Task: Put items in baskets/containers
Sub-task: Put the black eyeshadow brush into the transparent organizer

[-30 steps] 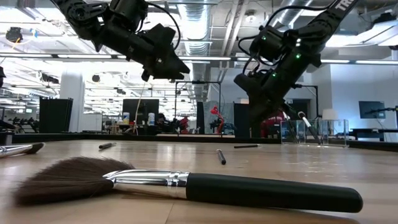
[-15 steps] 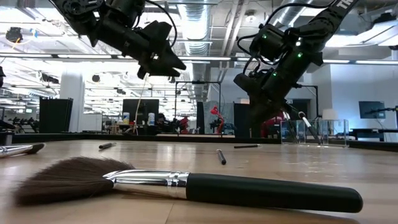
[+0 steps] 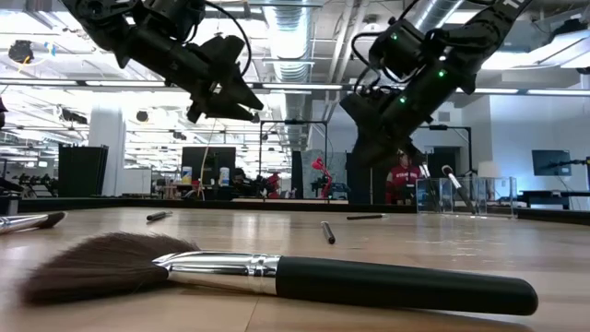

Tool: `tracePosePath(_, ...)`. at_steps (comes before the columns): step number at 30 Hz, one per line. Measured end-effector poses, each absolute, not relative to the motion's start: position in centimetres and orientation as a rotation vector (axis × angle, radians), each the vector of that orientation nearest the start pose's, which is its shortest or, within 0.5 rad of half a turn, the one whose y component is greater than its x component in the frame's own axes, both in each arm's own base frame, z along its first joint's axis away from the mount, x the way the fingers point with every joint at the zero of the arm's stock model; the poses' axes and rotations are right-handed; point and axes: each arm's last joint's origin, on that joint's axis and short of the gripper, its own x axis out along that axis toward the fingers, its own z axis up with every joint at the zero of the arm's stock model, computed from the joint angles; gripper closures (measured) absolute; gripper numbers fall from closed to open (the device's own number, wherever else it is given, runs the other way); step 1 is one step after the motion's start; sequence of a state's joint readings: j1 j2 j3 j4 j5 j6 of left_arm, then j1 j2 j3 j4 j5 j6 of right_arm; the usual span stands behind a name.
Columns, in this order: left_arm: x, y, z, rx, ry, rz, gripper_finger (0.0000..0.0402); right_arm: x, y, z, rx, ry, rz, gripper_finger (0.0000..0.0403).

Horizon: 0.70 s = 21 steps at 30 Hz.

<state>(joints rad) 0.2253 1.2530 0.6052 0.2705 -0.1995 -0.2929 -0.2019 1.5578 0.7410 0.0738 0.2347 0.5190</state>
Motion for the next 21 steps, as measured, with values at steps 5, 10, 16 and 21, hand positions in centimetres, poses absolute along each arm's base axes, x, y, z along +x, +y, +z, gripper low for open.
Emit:
tracePosePath(5, 25.0, 6.4, 21.8, -0.279, 0.323, 0.505, 0.0215, 29.6, -7.3, 17.2, 0.356, 0.560, -0.556, 0.0346)
tracePosePath(10, 24.9, 6.3, 21.4, -0.284, 0.365, 0.506, 0.0215, 29.6, -7.4, 17.2, 0.266, 0.587, -0.525, 0.0346)
tracePosePath(16, 24.8, 6.5, 21.2, -0.281, 0.378, 0.520, 0.0215, 29.6, -7.4, 17.2, 0.246, 0.594, -0.487, 0.0346)
tracePosePath(21, 24.8, 6.6, 21.2, -0.257, 0.382, 0.530, 0.0215, 29.8, -7.8, 17.6, 0.210, 0.558, -0.470, 0.0346)
